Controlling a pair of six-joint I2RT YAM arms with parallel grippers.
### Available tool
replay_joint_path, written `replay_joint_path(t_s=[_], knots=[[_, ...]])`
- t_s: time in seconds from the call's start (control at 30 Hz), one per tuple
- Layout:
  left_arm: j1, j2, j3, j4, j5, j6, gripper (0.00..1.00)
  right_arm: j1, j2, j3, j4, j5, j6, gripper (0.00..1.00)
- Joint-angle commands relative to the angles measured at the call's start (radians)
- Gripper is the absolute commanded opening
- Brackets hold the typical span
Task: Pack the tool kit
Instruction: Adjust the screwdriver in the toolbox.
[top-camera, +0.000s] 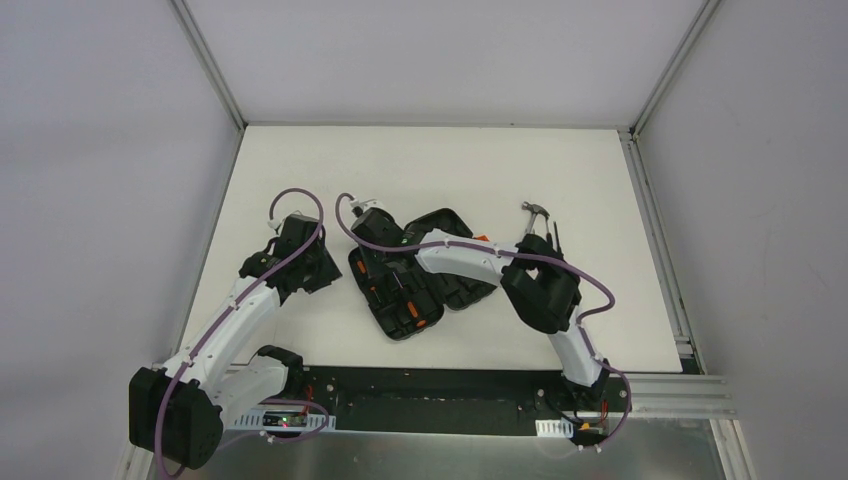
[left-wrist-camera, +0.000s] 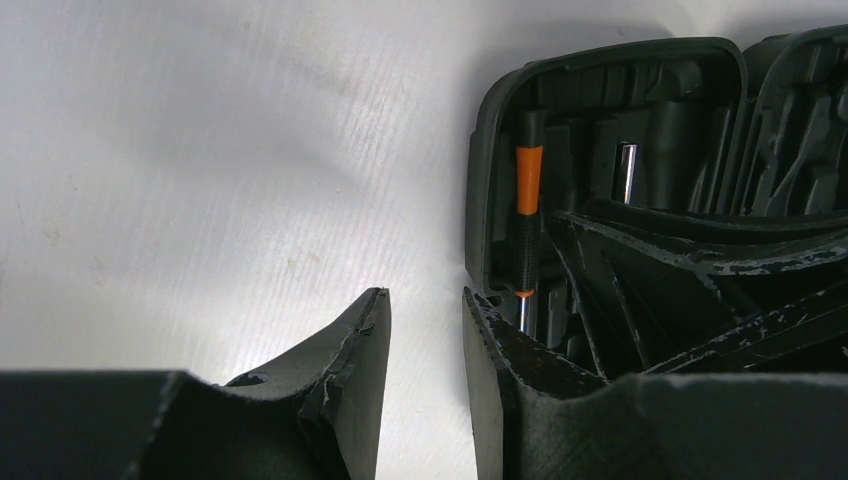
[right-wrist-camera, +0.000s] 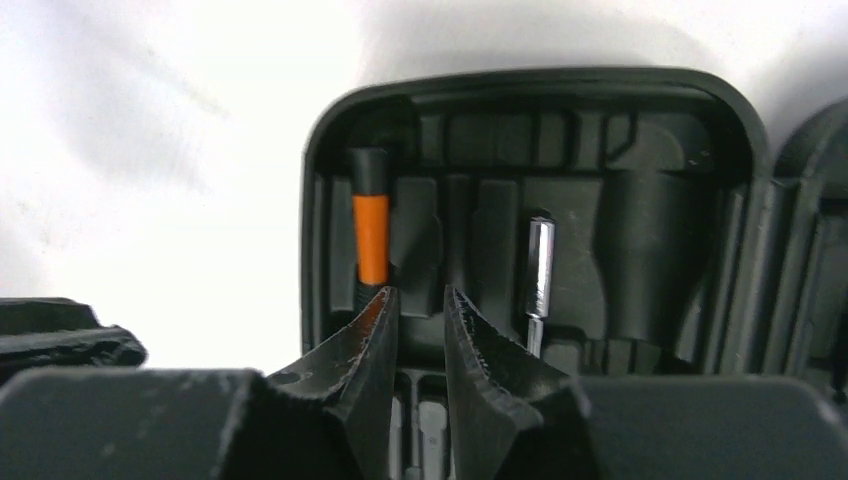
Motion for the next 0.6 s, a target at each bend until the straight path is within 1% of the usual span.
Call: replay_joint_path(t_s=[0.0, 0.3, 0.57], knots=[[0.012, 0.001, -0.007, 0.013, 0.018, -0.018, 0.33, -0.017, -0.116, -0.06, 0.027, 0.043, 0.02, 0.26], [0.012, 0.028, -0.005, 0.044, 0.044, -0.028, 0.33, -0.018, -0.203, -0.177, 0.061, -0.048, 0.08, 0.28], [0.011, 0.137, 0.043, 0.121, 0.038, -0.049, 0.33, -0.018, -0.161, -0.147, 0.107, -0.108, 0.113, 0.27]])
